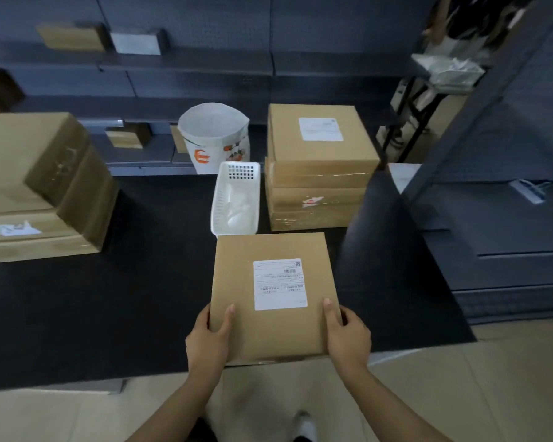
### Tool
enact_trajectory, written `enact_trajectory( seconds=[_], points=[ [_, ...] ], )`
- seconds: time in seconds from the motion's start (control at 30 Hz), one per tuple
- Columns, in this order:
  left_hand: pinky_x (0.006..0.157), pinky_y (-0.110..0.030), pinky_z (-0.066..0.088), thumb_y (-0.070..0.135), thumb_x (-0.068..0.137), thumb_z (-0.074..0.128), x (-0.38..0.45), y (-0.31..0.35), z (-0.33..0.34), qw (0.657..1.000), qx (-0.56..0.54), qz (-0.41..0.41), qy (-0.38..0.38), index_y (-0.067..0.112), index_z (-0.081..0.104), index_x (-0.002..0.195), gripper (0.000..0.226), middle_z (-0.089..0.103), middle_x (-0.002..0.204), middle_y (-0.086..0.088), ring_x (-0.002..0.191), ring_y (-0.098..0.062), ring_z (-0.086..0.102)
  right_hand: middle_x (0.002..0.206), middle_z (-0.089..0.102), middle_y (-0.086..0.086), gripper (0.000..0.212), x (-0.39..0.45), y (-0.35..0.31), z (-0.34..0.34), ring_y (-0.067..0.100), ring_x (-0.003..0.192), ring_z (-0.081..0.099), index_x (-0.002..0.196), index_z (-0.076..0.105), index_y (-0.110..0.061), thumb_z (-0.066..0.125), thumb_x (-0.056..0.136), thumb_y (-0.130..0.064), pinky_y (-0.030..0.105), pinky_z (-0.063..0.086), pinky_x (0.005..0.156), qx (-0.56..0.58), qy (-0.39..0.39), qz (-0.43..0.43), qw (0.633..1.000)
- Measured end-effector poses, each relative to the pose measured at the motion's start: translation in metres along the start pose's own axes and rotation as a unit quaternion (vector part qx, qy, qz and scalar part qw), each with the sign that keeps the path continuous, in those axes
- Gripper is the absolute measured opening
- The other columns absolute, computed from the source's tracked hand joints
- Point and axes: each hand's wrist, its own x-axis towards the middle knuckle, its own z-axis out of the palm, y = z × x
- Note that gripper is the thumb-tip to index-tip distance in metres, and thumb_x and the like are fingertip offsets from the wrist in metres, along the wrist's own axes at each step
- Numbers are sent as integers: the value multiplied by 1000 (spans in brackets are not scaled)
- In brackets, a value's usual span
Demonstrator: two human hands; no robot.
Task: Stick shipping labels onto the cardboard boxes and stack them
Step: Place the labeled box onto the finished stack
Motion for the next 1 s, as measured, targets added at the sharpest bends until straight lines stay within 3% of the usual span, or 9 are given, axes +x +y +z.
enact_trajectory(
  seconds=[0.2,0.43,0.6,0.7,0.87,1.0],
  points=[
    [63,-14,40,59,81,60,-35,43,45,1000,-12,26,7,26,55,127,57,59,94,18,82,4,55,102,68,-4,47,29,-1,-69,17,93,61,109,69,-21,51,88,-59,38,51,84,36,5,-16,999],
    [64,-11,39,57,81,63,-23,120,42,992,-51,108,38,28,60,118,48,62,90,21,82,8,56,79,61,-19,25,45,-72,-106,1,74,56,81,59,-36,53,87,-59,33,47,71,73,52,-108,990],
    [61,-15,38,58,83,59,-2,197,44,981,-54,181,50,30,59,111,39,57,85,23,80,4,55,75,55,-22,29,81,-133,-123,-1,71,51,88,58,-35,51,86,-63,29,43,68,88,78,-155,981],
    [65,-19,41,60,84,57,16,242,52,976,-60,206,43,29,58,110,40,58,90,20,86,-6,58,77,54,-20,35,110,-168,-131,-2,71,50,89,59,-33,47,86,-66,25,38,59,92,81,-168,978],
    [72,-25,44,58,85,58,63,307,80,975,-66,206,43,16,62,119,54,62,100,7,92,-14,58,83,57,-12,43,173,-226,-140,3,72,50,94,60,-26,44,87,-66,26,35,57,84,67,-168,980],
    [74,-30,44,61,84,56,104,343,102,979,-46,188,58,16,64,103,50,60,85,10,91,-18,57,83,59,-6,46,226,-268,-137,12,72,53,92,64,-19,46,88,-62,29,37,61,67,51,-174,981]
  ],
)
